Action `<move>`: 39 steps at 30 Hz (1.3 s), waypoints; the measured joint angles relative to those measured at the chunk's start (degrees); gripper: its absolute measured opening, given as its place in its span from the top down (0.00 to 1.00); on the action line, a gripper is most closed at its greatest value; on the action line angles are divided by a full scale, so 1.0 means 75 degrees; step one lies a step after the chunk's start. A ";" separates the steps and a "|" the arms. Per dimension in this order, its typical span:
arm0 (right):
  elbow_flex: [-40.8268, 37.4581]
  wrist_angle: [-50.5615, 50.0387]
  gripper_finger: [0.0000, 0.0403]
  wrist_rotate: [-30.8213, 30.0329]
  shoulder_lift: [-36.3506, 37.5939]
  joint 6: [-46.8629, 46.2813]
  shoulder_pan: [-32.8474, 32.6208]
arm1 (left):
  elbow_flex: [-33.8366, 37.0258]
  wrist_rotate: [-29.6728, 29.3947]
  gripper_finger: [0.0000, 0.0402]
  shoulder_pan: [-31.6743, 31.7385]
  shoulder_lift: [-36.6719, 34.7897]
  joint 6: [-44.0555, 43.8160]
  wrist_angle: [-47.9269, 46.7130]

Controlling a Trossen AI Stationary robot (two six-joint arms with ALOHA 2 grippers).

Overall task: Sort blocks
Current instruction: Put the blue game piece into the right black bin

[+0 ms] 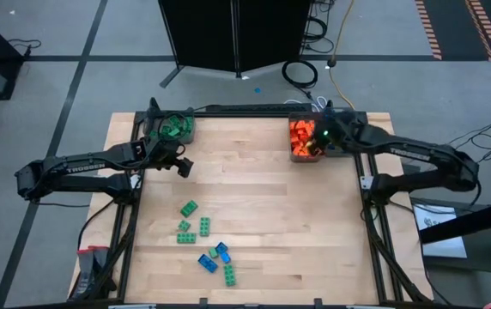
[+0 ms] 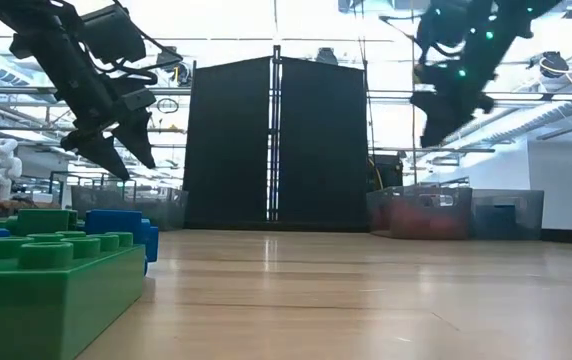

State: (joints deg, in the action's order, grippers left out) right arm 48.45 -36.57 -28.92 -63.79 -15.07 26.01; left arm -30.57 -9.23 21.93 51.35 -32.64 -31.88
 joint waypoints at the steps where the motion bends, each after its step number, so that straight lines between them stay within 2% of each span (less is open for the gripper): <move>1: -0.0060 -0.0116 0.71 -0.0169 0.0081 -0.0278 0.0269 | 0.0000 -0.0003 0.15 0.0000 0.0000 0.0000 0.0003; 10: -0.0385 -0.0495 0.71 -0.0162 -0.0265 -0.2429 0.2120 | 0.0000 -0.0011 0.15 0.0000 0.0000 -0.0013 0.0009; 18: -0.0385 -0.0438 0.70 0.0152 -0.0773 -0.2906 0.2850 | 0.0000 -0.0035 0.15 0.0000 0.0000 -0.0210 0.0006; 20: -0.0385 -0.0406 0.61 0.0260 -0.0836 -0.2912 0.2893 | 0.0000 -0.0035 0.15 0.0000 0.0000 -0.0207 0.0004; 25: -0.0385 -0.0288 0.27 0.0314 -0.0858 -0.2976 0.2938 | 0.0000 -0.0035 0.15 0.0000 0.0000 -0.0207 0.0006; 27: -0.0385 -0.0299 0.20 0.0345 -0.0822 -0.3031 0.2938 | 0.0000 -0.0035 0.15 0.0000 0.0000 -0.0204 0.0006; 29: -0.0385 -0.0142 0.17 0.0597 -0.0753 -0.3025 0.2938 | 0.0000 -0.0035 0.15 0.0000 0.0001 -0.0204 0.0006; 32: -0.0385 0.0886 0.16 0.1891 -0.0580 -0.2037 0.2770 | 0.0000 -0.0035 0.15 0.0000 0.0000 -0.0201 0.0006; 34: -0.0382 0.1925 0.16 0.3511 -0.0508 -0.1384 0.2511 | 0.0000 -0.0047 0.15 0.0000 0.0001 -0.0201 0.0006; 37: -0.0382 0.3708 0.16 0.6699 -0.0501 -0.1330 0.1909 | 0.0000 -0.0125 0.15 0.0000 0.0002 -0.0198 0.0006; 38: -0.0372 0.4351 0.16 0.7437 -0.0515 -0.1558 0.1600 | 0.0000 -0.0163 0.15 0.0000 0.0001 -0.0198 0.0006; 39: -0.0354 0.4931 0.16 0.7828 -0.0553 -0.1775 0.1242 | 0.0000 -0.0200 0.15 0.0000 0.0001 -0.0196 0.0006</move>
State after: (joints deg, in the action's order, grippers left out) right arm 45.79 0.42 29.80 -67.94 -28.38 35.33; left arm -30.57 -10.73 21.93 51.36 -34.11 -31.83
